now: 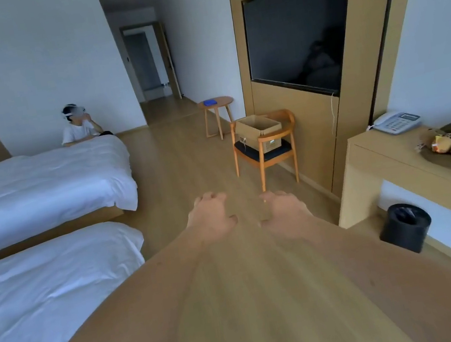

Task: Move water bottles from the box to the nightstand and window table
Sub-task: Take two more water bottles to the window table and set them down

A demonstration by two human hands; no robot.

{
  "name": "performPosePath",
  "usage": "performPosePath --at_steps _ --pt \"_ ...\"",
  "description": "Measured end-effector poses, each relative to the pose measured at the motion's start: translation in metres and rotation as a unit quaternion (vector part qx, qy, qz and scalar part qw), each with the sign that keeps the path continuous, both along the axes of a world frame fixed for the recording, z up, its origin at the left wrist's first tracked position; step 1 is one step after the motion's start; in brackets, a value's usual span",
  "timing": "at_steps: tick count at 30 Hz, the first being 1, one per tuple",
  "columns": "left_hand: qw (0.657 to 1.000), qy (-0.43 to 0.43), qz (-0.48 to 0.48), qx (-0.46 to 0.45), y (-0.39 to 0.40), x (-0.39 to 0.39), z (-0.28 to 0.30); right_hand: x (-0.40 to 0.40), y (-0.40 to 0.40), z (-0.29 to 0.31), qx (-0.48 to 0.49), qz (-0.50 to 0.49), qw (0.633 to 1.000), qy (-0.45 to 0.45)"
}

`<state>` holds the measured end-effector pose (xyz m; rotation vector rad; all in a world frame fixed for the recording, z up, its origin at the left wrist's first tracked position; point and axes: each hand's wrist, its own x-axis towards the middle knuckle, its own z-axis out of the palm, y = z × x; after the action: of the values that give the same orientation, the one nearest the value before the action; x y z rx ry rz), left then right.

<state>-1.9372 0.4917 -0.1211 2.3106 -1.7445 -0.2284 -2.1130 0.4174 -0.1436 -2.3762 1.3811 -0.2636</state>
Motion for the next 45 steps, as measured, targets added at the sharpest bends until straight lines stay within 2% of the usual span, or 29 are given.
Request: performPosePath --at_steps 9,16,23,30,36,45 --pt "1.000 0.010 -0.005 -0.012 -0.197 0.125 -0.044 0.114 -0.187 -0.040 -0.010 -0.011 1.000 0.025" --pt "0.998 0.053 -0.018 0.002 -0.345 0.211 -0.046 0.203 -0.324 -0.031 -0.001 -0.043 0.999 0.032" --pt "0.997 0.029 -0.064 0.017 -0.490 0.249 -0.057 0.252 -0.457 -0.052 0.036 -0.054 0.998 0.028" --pt "0.999 0.015 -0.050 0.006 -0.658 0.279 -0.074 0.280 -0.634 -0.073 0.031 -0.044 0.999 0.006" --pt "0.999 -0.005 -0.041 0.021 -0.790 0.291 -0.059 0.294 -0.775 -0.062 0.055 -0.054 0.997 -0.008" --pt "0.997 0.015 -0.061 0.041 -0.951 0.326 -0.080 0.338 -0.925 -0.085 0.085 -0.038 0.996 0.008"
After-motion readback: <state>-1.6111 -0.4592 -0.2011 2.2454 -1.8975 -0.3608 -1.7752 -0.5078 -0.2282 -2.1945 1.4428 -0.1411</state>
